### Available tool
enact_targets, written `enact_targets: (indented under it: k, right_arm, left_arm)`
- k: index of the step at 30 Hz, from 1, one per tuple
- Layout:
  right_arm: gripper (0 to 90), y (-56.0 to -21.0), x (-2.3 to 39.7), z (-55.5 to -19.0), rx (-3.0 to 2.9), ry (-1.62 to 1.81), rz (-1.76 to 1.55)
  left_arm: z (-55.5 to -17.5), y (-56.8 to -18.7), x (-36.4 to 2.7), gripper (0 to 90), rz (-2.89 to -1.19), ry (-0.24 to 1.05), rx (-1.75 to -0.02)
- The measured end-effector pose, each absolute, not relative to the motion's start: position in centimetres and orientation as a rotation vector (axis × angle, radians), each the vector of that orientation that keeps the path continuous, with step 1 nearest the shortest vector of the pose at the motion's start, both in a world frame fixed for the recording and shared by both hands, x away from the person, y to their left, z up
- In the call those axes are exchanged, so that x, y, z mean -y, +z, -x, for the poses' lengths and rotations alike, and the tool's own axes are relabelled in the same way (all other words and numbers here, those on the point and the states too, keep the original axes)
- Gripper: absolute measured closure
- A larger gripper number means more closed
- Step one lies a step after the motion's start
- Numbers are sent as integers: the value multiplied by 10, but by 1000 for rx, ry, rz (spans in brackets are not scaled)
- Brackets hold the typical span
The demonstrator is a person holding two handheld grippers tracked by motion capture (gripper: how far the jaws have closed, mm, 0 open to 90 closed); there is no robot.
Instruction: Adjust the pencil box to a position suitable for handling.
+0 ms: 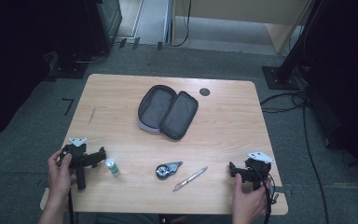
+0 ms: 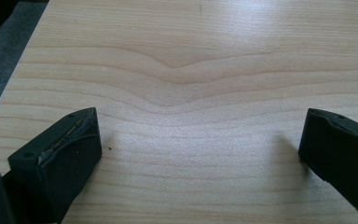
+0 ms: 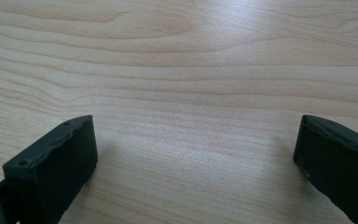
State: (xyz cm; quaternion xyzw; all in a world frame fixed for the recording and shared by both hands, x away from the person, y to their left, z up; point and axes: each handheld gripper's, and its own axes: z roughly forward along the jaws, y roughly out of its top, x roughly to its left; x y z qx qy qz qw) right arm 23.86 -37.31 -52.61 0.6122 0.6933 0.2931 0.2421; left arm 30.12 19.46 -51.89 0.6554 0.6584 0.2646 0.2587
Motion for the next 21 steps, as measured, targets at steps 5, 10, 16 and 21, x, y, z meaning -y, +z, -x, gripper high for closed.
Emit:
enact_targets:
  k: [5, 10, 16, 21]
  right_arm:
    - [0, -526, 373, -239, -1891, 800, -1680]
    - [24, -526, 372, -238, -1854, 794, -1698]
    - [98, -524, 375, -232, -1807, 793, -1724]
    - [98, -522, 376, -227, -1771, 771, -1756]
  left_arm:
    - [-301, -519, -195, 0, -1775, 717, -1784]
    - [-301, -519, -195, 0, -1772, 714, -1784]
    - [-301, -519, -195, 0, -1774, 715, -1785]
    - [-301, -519, -195, 0, -1776, 716, -1784]
